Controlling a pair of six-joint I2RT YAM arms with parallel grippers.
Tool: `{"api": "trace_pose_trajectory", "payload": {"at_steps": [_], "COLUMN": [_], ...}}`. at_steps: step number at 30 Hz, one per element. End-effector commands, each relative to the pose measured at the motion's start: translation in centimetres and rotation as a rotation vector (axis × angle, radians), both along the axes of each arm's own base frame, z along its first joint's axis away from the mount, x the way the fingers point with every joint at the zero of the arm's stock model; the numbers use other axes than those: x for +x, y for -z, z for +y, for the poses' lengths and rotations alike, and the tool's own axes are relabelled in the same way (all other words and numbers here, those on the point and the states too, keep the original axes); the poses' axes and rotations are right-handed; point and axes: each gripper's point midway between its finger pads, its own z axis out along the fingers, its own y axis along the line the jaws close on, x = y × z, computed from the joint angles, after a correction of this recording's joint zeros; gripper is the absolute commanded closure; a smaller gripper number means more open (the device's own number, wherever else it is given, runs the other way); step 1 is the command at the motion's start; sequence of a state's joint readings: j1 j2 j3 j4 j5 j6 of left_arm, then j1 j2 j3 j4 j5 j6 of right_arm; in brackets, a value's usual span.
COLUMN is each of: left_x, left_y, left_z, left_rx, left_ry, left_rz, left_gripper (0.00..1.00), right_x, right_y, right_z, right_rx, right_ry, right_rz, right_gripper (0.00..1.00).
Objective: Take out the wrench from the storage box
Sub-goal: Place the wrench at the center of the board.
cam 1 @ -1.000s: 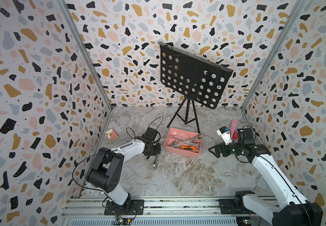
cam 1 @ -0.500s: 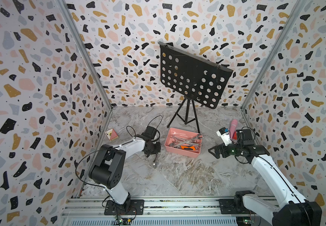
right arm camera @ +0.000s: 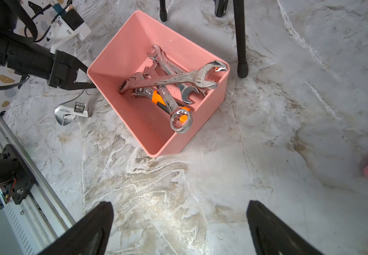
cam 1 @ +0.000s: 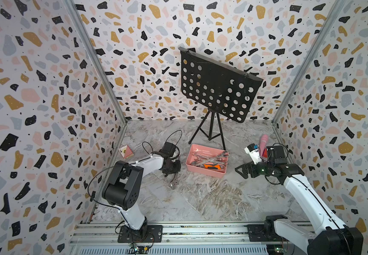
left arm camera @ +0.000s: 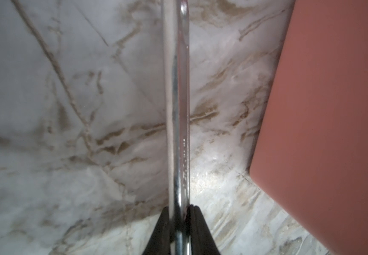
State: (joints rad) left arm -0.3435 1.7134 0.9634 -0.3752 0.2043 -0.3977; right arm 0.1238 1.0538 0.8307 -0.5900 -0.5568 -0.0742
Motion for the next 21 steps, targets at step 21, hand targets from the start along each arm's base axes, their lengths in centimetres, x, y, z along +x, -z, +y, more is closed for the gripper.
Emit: {"api": "trace_pose_trajectory", "payload": {"at_steps": [21], "left_x": [-1.4], "left_y": [1.3], "left_z": [3.1], "left_rx": [0.097], "left_ry": [-0.009], "left_rz": [0.062], "left_gripper": [0.63], "right_x": [-0.2], "right_y": [-0.5], "right_z": [0.1], "right_rx": [0.003], "right_ry": [0.0], "right_rz": [-0.015], "right_gripper": [0.0]}}
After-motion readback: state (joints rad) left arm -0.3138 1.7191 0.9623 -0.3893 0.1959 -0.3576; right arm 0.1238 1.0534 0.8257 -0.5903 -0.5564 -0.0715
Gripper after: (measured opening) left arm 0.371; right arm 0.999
